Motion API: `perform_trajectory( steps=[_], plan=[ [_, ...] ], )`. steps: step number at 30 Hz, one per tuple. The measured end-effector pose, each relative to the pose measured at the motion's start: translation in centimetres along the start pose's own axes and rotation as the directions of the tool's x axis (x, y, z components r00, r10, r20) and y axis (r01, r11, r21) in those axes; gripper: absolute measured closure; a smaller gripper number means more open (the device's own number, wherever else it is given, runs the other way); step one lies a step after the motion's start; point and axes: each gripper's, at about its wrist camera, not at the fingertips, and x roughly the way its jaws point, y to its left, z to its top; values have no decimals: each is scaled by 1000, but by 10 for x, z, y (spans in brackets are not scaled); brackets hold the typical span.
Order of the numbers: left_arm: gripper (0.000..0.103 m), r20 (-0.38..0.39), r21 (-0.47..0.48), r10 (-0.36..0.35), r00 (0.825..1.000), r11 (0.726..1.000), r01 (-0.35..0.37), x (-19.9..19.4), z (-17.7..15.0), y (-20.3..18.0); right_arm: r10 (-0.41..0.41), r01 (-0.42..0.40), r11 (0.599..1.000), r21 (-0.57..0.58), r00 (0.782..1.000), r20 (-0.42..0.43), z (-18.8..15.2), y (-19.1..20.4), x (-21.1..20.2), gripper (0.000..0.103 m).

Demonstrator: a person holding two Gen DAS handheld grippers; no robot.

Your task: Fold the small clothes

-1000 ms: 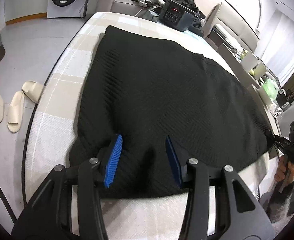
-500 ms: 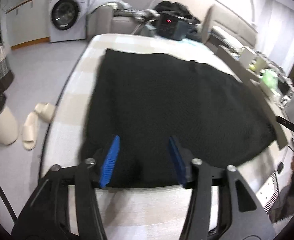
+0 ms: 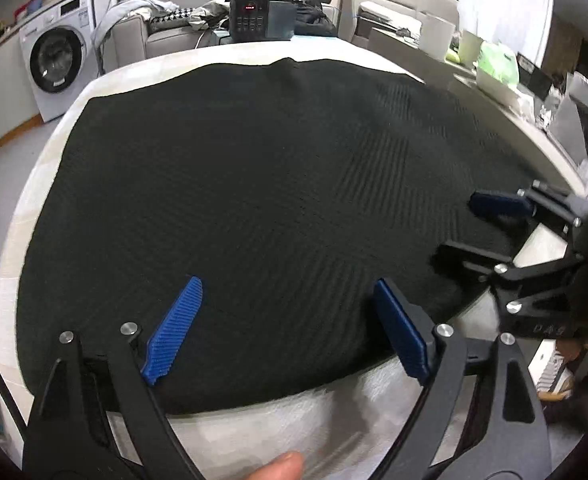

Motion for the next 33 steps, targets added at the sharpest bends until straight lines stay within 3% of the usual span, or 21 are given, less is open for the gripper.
perform_trajectory(
  steps=[2, 5, 8, 11, 12, 16, 20, 23, 27, 33],
  plan=[
    [15, -2, -2, -1, 1000, 1000, 1, -4, -4, 6, -1, 1, 1000, -16, 1000, -5, -6, -9, -2, 30],
    [15, -8, -36, 6, 1000, 999, -7, -14, -12, 26, -70, 71, 997, 43, 997, -26, -20, -47, -8, 30],
    [15, 0, -103, 5, 1000, 995, -5, -26, -18, 55, -39, 39, 989, 146, 999, -4, -33, -89, -21, 23],
    [15, 15, -146, -49, 999, 988, 51, -38, -22, 83, -237, 239, 961, 139, 971, -28, -44, -121, -33, 24],
    [15, 20, -146, -61, 998, 987, 63, -41, -23, 88, -267, 271, 951, 150, 963, -45, -47, -130, -34, 24],
    [14, 8, -117, -29, 1000, 993, 30, -52, -30, 89, -231, 237, 940, 245, 972, -53, -55, -155, -46, 24],
    [2, 32, -119, -9, 999, 993, 12, -56, -21, 84, -196, 188, 957, 221, 981, 15, -38, -137, -59, 22],
    [2, 34, -144, 12, 999, 990, -7, -49, -10, 81, -89, 76, 978, 193, 995, 56, -19, -110, -45, 20],
    [2, 37, -169, 7, 999, 986, -1, -34, 10, 81, -45, 42, 988, 147, 999, 21, -5, -73, -19, 20],
    [1, 26, -99, 53, 998, 994, -50, -5, 48, 70, -10, 13, 990, 142, 1000, -21, 18, -48, 10, 20]
  ],
)
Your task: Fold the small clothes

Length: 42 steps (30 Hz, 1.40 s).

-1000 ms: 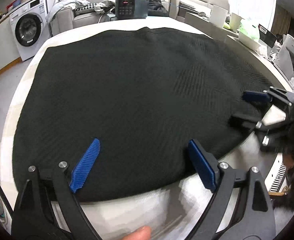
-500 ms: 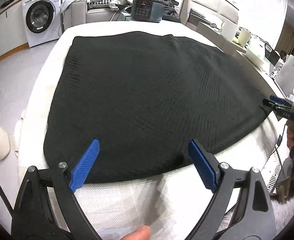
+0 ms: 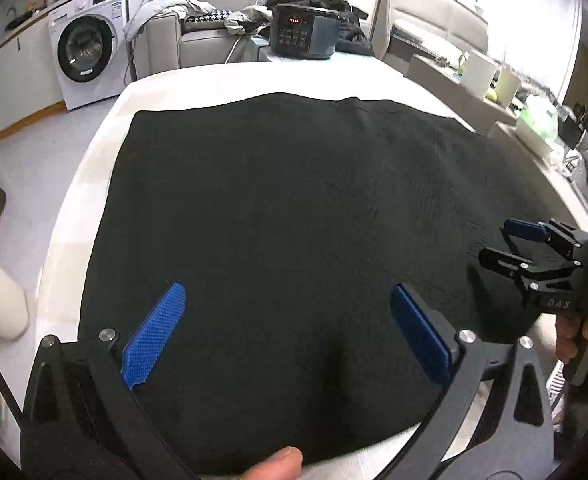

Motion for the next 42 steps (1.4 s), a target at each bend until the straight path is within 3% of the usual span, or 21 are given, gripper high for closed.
perform_trajectory(
  steps=[9, 17, 22, 24, 26, 30, 34, 42],
  plan=[
    [1, -104, -2, 36, 994, 999, -37, 53, 21, 3, -27, 26, 999, -41, 999, -21, 7, 5, 20, 15],
    [1, -114, 35, 72, 991, 997, -68, 58, 19, 9, -40, 39, 997, -63, 999, -15, 8, -5, 19, 15],
    [1, -92, 71, 95, 991, 994, -89, 44, 8, 19, -63, 64, 998, 30, 998, -2, -3, -49, 6, 13],
    [1, -102, 88, 128, 987, 989, -119, 39, 4, 24, -227, 227, 974, -10, 974, 4, -6, -58, 0, 13],
    [1, -93, 65, 110, 990, 992, -104, 35, 7, 30, -285, 285, 958, -44, 959, 4, -6, -62, -4, 13],
    [1, -63, 33, 85, 994, 996, -83, 37, 29, 29, -223, 223, 975, 8, 975, -7, 9, -64, -4, 13],
    [1, -25, 64, 72, 997, 995, -71, 49, 60, 15, -173, 174, 984, -40, 985, 22, 35, -37, 7, 13],
    [1, -64, 126, 43, 997, 991, -34, 89, 84, -4, -101, 100, 990, -104, 995, -3, 71, 6, 48, 13]
  ],
)
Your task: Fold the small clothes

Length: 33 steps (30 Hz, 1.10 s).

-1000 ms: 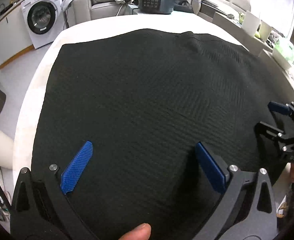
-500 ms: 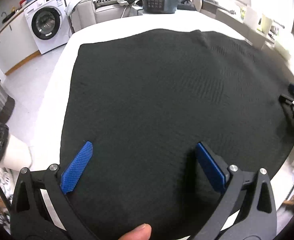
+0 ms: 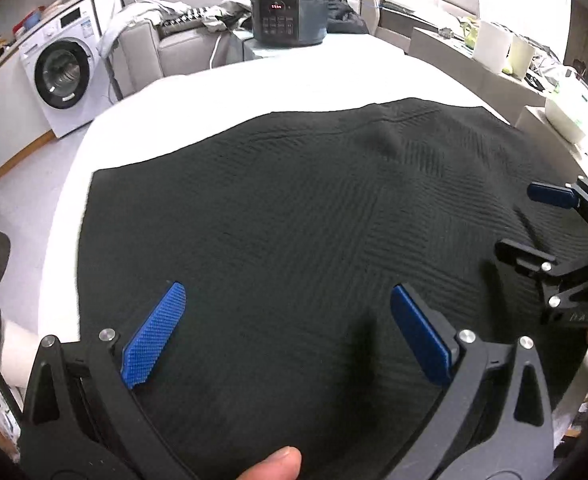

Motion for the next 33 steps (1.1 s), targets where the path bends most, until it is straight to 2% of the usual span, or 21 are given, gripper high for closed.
perform_trajectory(
  steps=[3, 5, 7, 9, 11, 13, 16, 18, 20, 23, 25, 27, 29, 30, 31, 32, 33],
  plan=[
    [1, -44, -25, 13, 999, 1000, -15, 18, 0, 8, -11, 10, 1000, -13, 1000, -24, 5, 3, 13, 13],
    [1, -33, -60, -9, 999, 998, 7, 19, -1, 17, -16, 15, 1000, -17, 999, -31, 6, 1, 20, 13],
    [1, -45, -64, 32, 998, 997, -35, 19, -2, 24, -36, 36, 999, -6, 999, -36, 7, -9, 22, 13],
    [1, -52, -78, 45, 998, 996, -49, 18, -4, 34, -120, 121, 993, 19, 992, -31, 7, -26, 21, 13],
    [1, -57, -86, 47, 997, 995, -52, 16, -8, 43, -124, 127, 987, 95, 991, -41, 5, -56, 22, 11],
    [1, -54, -91, 39, 998, 995, -44, 14, -8, 47, -231, 237, 964, 118, 971, -66, 3, -76, 27, 11],
    [1, 2, -38, 1, 1000, 999, -1, 6, -1, 39, -169, 177, 969, 172, 984, -61, 7, -89, 24, 11],
    [1, 26, -17, -33, 999, 999, 33, 3, 9, 33, -160, 163, 975, 153, 987, -33, 15, -82, 22, 11],
    [1, 18, -29, -58, 998, 998, 58, 13, 25, 31, -116, 117, 985, 129, 993, -16, 25, -69, 23, 11],
    [1, -31, -62, -62, 998, 996, 60, 36, 44, 31, -38, 37, 996, 79, 999, 1, 39, -50, 33, 11],
    [1, -52, -56, -40, 998, 998, 37, 47, 48, 33, -20, 21, 998, 56, 1000, -20, 44, -41, 46, 11],
    [1, -79, -49, 21, 997, 998, -25, 55, 47, 41, -19, 22, 999, 50, 998, -52, 47, -43, 58, 11],
    [1, -70, -76, 26, 997, 997, -32, 49, 39, 53, 14, -9, 996, 87, 999, -53, 46, -57, 58, 11],
    [1, -74, -83, 41, 996, 995, -47, 45, 33, 59, -47, 52, 994, 99, 998, -51, 46, -65, 57, 11],
    [1, -72, -86, 43, 996, 995, -49, 38, 26, 65, -188, 192, 977, 87, 980, -59, 42, -76, 55, 11],
    [1, -67, -82, 54, 996, 995, -59, 31, 19, 66, -250, 255, 964, 80, 966, -69, 38, -83, 54, 11],
    [1, -73, -72, 100, 992, 992, -105, 22, 10, 68, -262, 270, 958, 102, 962, -80, 32, -97, 49, 11]
  ],
)
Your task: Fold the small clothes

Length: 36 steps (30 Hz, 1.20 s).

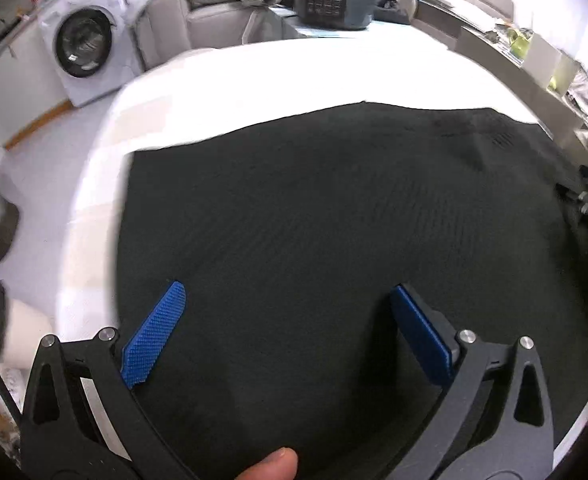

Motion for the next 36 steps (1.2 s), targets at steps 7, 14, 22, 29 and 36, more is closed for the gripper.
perform_trajectory(
  steps=[7, 14, 22, 29, 36],
  plan=[
    [1, 14, -110, 50, 999, 993, -48, -46, -60, 44, 158, -149, 971, 185, 987, -32, -45, -71, -24, 11],
    [5, -25, -191, -54, 998, 980, 48, -43, -81, 54, 399, -382, 890, 248, 917, -20, -51, -67, -14, 63],
    [48, -27, -157, -126, 992, 980, 120, -53, -88, 32, 356, -347, 921, 176, 934, -25, -30, -58, -9, 84],
    [49, -17, -195, -100, 995, 976, 95, -64, -101, 36, 232, -224, 964, 142, 972, -41, -29, -58, -20, 74],
    [46, -22, -288, 7, 1000, 957, -13, -87, -134, 72, 201, -206, 973, 105, 978, 61, -54, -38, -78, 34]
  ],
)
